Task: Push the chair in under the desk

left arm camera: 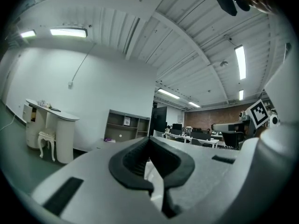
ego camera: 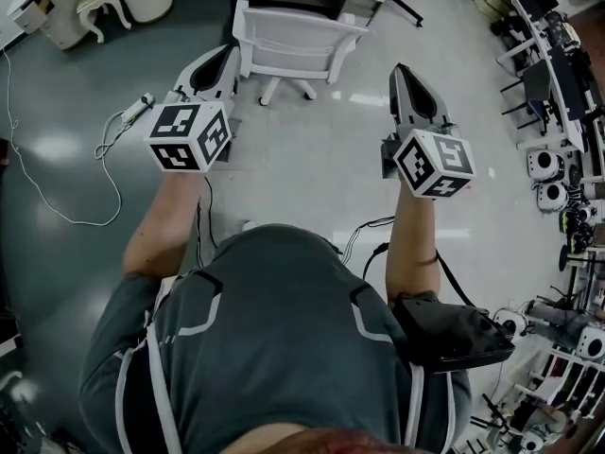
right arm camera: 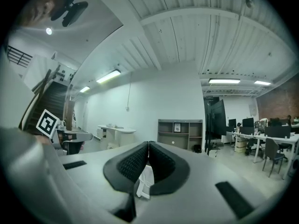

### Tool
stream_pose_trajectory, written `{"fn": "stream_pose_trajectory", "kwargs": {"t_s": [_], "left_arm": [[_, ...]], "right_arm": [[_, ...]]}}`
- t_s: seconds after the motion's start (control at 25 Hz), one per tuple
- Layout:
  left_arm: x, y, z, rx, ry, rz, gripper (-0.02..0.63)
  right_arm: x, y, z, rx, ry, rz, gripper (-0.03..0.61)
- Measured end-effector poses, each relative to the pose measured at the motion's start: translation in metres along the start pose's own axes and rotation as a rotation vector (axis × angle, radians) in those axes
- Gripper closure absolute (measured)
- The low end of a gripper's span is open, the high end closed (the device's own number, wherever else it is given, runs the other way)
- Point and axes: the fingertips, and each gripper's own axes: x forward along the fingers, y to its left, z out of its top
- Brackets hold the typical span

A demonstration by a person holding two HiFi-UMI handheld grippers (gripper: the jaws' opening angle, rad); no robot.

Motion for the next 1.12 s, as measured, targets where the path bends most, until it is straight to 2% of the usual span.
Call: {"fn": "stream_pose_trajectory", "kwargs": {"t_s": [0.28, 0.52, 0.64, 0.84, 1.12], "left_arm": [[0.004, 0.024, -0.011, -0.021, 0.007, -0.010, 0.604], [0.025, 0.040, -0.017, 0.006, 0.024, 0.007, 0.604], [0.043, 0.044, -0.020, 0.023, 0.027, 0.033, 0.604], [0.096, 0.048, -0.017, 0.087, 0.037, 0.028, 0.604], [0.185, 0.079, -0.013, 0.048, 0.054, 0.088, 0.604]], "right_arm": [[0.020, 0.012, -0.008, 0.004, 0.018, 0.012, 0.551], [0.054, 0.005, -0.014, -0.011, 0.003, 0.088, 0.549], [0.077, -0.012, -0.023, -0.008, 0.013, 0.107, 0.549], [0.131, -0.049, -0.028, 0.006, 0.002, 0.141, 0.549], [0.224, -0.109, -0.021, -0.005, 0.014, 0.200, 0.549]]}}
